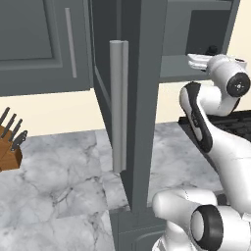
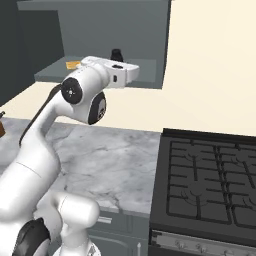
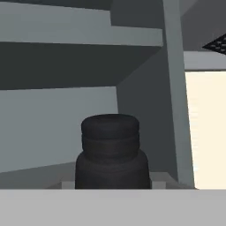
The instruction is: The dining table condiment station is running low on shaker. Refill the condiment station by opening the cabinet and taking the shaker from the cabinet and placing it on the dining table.
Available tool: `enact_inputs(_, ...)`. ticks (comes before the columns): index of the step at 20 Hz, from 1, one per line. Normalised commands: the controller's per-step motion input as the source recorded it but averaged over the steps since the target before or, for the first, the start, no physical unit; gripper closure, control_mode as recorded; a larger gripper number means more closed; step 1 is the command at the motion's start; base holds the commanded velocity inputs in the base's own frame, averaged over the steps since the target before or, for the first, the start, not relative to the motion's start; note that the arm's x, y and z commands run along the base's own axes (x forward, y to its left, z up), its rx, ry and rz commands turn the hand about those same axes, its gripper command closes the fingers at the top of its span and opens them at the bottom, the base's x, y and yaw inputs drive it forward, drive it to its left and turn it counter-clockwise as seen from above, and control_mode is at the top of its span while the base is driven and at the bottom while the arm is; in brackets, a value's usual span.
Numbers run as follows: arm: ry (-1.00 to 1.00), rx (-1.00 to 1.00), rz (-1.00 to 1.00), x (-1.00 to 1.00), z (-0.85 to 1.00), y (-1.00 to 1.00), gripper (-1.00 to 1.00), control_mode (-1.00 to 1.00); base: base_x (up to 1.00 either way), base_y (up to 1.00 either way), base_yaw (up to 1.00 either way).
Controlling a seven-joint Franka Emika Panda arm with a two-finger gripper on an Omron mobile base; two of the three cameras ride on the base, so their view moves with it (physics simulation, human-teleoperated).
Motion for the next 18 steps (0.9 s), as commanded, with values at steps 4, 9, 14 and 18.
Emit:
enact_inputs(4,0.20,-0.04,0.00,-1.00,-0.01,-0.17,1.00,-1.00,0.00,0.00,0.00)
enact_inputs(9,0.10,-0.04,0.05,-1.00,-0.06,-0.37,1.00,-1.00,0.00,0.00,0.00)
enact_inputs(14,0.00,-0.01,0.08,-0.95,-0.03,-0.42,1.00,-1.00,0.00,0.00,0.00)
enact_inputs(18,0.00,0.00,0.07,-0.40,-0.14,0.05,1.00,-1.00,0.00,0.00,0.00)
